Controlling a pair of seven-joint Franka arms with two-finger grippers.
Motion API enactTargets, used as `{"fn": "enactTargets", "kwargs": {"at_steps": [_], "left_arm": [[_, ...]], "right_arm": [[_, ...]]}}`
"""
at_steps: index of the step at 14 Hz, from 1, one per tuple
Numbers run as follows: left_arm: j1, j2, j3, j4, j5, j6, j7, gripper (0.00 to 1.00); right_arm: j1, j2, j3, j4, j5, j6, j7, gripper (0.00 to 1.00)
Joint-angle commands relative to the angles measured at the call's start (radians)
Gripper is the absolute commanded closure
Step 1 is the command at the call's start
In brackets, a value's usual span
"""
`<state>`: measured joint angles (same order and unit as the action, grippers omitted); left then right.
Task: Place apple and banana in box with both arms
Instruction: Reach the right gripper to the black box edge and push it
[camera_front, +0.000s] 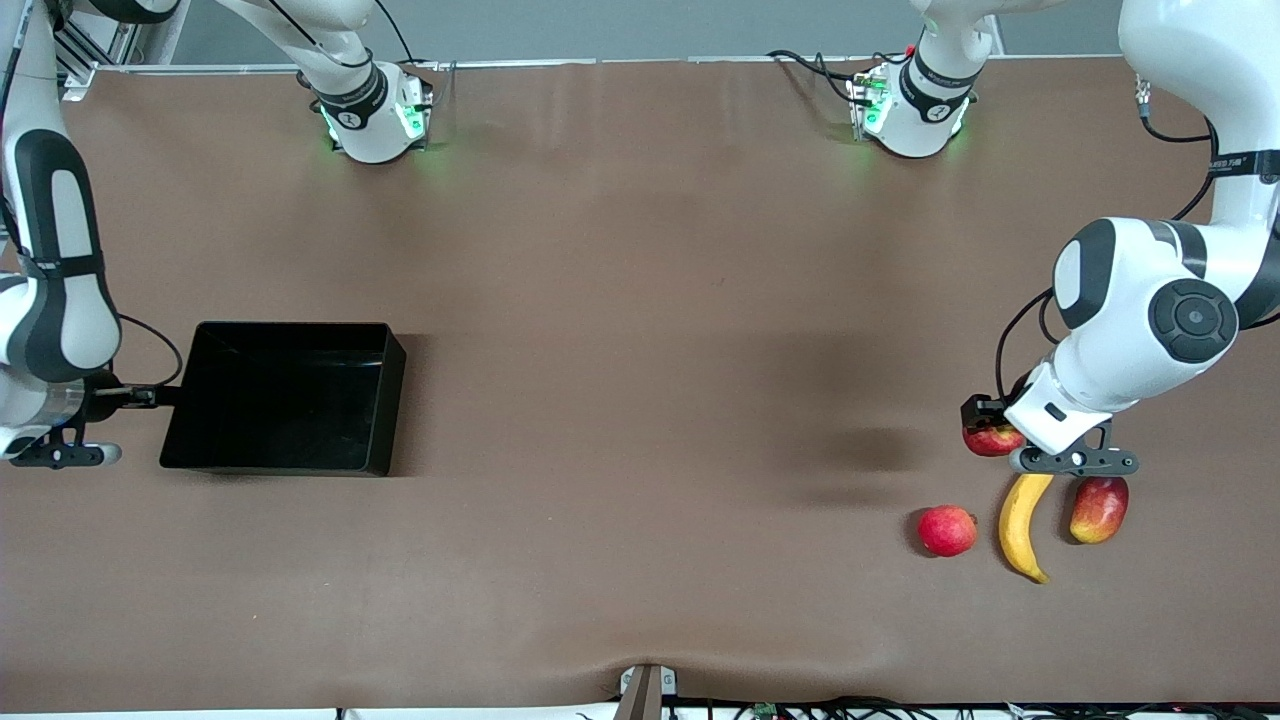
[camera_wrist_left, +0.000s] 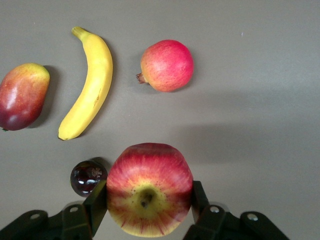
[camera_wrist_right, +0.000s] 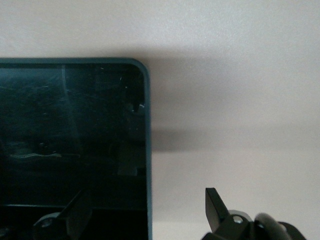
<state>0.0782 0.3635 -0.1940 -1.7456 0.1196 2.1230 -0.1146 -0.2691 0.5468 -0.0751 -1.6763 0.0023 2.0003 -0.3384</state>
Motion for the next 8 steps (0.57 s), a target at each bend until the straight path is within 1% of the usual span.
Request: {"fn": "enactTargets", "kwargs": {"at_steps": [1, 4, 5, 8], "left_arm": [[0.012, -0.031, -0.009, -0.012, 0.009, -0.046, -0.014, 1.0], [0.008, -0.037, -0.01, -0.014, 0.009, -0.048, -0.023, 1.0], [0.006, -0.038, -0.01, -0.012, 0.009, -0.049, -0.024, 1.0], [0.008, -0.037, -0.01, -0.014, 0.009, -0.048, -0.019, 1.0]], "right_arm": [[-0.033, -0.019, 0.015, -0.071, 0.016, 0.055, -0.041, 0.08], [-0.035, -0.022, 0.017, -0.092, 0.016, 0.048, -0.041, 0.87], [-0.032, -0.025, 0.017, -0.094, 0.016, 0.04, -0.041, 1.0], [-0.033, -0.028, 0.018, -0.091, 0.018, 0.023, -0.066, 1.0]]}}
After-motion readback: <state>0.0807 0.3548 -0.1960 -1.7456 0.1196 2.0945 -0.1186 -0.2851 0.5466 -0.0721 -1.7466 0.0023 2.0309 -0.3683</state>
